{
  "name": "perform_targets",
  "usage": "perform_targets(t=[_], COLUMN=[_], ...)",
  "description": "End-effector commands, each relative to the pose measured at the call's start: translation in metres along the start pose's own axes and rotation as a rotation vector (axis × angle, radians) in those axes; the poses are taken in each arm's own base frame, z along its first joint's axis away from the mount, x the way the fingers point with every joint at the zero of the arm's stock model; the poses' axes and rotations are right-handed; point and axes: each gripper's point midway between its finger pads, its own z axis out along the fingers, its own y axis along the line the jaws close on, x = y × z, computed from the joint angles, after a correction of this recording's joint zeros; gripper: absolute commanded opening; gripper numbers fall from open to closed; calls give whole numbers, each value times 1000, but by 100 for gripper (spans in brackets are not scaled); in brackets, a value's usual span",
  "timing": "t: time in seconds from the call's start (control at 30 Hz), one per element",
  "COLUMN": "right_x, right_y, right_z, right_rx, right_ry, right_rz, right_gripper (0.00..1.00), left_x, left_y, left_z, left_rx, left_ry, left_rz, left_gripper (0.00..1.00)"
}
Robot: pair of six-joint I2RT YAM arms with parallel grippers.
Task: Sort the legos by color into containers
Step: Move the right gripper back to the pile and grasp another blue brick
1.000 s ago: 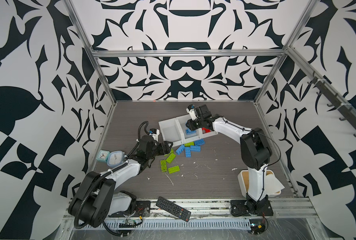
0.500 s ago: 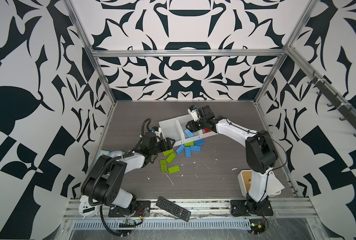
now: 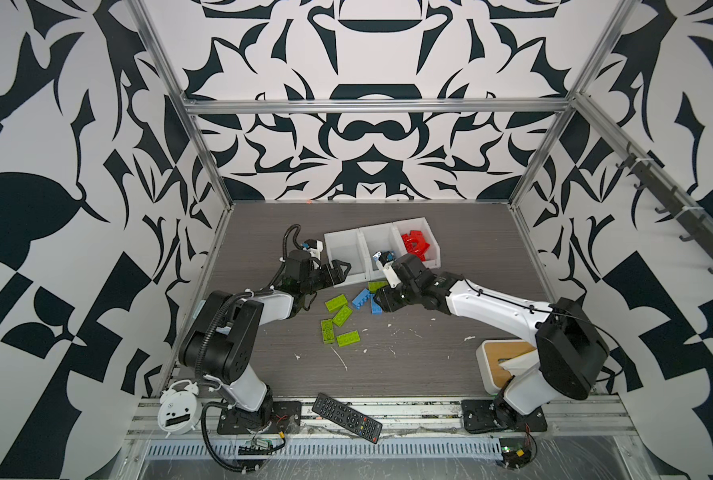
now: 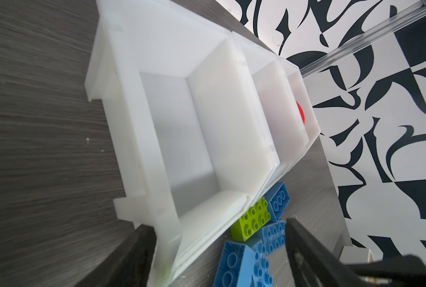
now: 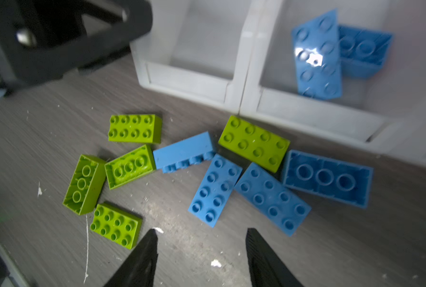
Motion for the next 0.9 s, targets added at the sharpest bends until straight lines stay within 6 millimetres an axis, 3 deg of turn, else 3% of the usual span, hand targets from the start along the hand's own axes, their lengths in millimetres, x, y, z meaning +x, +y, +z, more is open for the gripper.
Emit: perform_targets(t=[0.0, 0.07, 0.13, 0.33, 0.5, 0.87], right_x=[4, 7, 8, 12, 14, 19], right_y=[-13, -14, -12, -5, -4, -3], right_z=[-1, 4, 11, 32, 44, 58], right_rx=[66, 65, 56, 52, 65, 110], right_ry=[-26, -21, -16, 27, 57, 98], right_rz=[90, 96, 94, 76, 74, 52], right_gripper=[60, 60, 59, 58, 58, 58], left_x=[-11, -12, -13, -28, -32, -23], left_y=[-7, 0, 7, -1, -7, 4], left_z=[-6, -15, -28, -59, -68, -89], left_rx=[28, -25, -102, -189, -176, -210], left_ry=[-22, -25, -26, -56, -106, -184], left_rz=[1, 9, 33, 132, 177, 203], left_gripper=[84, 84, 90, 94, 95, 97])
